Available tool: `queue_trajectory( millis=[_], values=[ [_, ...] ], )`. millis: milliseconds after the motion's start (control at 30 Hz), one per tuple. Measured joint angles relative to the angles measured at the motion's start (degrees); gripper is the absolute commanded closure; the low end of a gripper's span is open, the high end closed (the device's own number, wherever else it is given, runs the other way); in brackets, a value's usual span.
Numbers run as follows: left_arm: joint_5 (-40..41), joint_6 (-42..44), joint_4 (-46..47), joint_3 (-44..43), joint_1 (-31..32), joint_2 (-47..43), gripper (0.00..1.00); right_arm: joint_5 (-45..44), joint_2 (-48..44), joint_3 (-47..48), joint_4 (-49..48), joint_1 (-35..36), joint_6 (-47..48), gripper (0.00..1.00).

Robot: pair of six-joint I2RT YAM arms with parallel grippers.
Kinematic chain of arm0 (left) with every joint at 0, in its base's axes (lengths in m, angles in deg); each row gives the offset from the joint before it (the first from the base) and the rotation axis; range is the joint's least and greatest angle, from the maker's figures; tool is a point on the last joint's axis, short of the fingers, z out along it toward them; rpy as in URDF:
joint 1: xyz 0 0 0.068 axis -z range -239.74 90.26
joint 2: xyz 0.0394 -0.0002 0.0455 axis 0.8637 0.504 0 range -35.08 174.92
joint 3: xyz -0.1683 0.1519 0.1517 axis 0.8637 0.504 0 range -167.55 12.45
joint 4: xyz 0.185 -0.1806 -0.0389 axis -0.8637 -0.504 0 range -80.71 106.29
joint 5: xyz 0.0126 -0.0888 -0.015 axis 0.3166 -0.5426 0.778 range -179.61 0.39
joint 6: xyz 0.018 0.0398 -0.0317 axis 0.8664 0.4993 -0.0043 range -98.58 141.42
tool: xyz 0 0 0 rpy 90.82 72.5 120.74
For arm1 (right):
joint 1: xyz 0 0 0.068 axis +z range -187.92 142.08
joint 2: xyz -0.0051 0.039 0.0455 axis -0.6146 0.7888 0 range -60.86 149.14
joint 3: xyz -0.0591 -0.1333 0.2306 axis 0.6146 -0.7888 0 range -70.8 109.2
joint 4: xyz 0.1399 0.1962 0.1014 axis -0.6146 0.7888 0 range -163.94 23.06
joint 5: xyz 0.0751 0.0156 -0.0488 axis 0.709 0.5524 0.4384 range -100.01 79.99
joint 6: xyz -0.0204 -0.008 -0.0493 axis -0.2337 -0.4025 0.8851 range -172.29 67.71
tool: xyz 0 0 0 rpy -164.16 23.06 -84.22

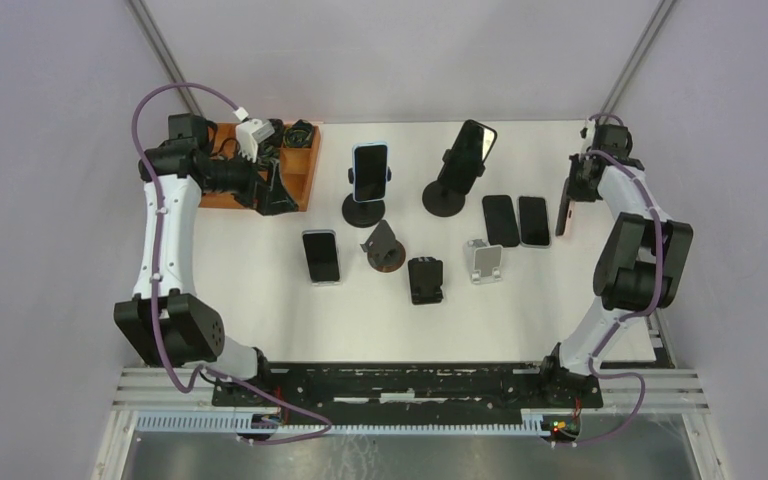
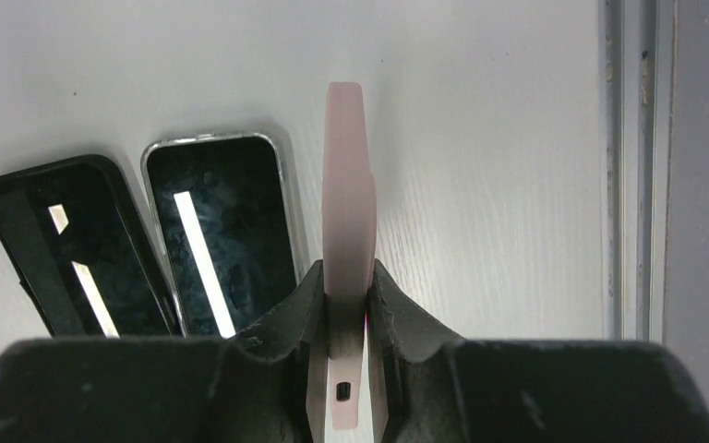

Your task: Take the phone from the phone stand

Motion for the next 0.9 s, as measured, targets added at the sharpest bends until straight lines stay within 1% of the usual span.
queue_trajectory(
  millis=[200, 500, 700, 900],
  values=[
    [-1.09, 0.44, 0.24, 0.00, 0.00, 0.98, 0.00, 1.40, 5.97, 5.20, 0.55, -0.13, 1.20, 1.00],
    [-1.38, 1.66, 0.44, 0.22, -0.02, 1.46, 0.00, 4.20, 11.17, 5.60, -4.42, -0.39, 2.95, 1.00],
    [-1.42, 1.73, 0.46, 0.61, 0.00, 1.57, 0.00, 6.23, 10.97, 4.24, -6.14, -0.72, 3.19, 1.00],
    [-1.44, 1.88, 0.63, 1.16, 0.00, 1.88, 0.00, 10.64, 10.40, 2.27, -8.79, -2.23, 3.08, 1.00]
  ],
)
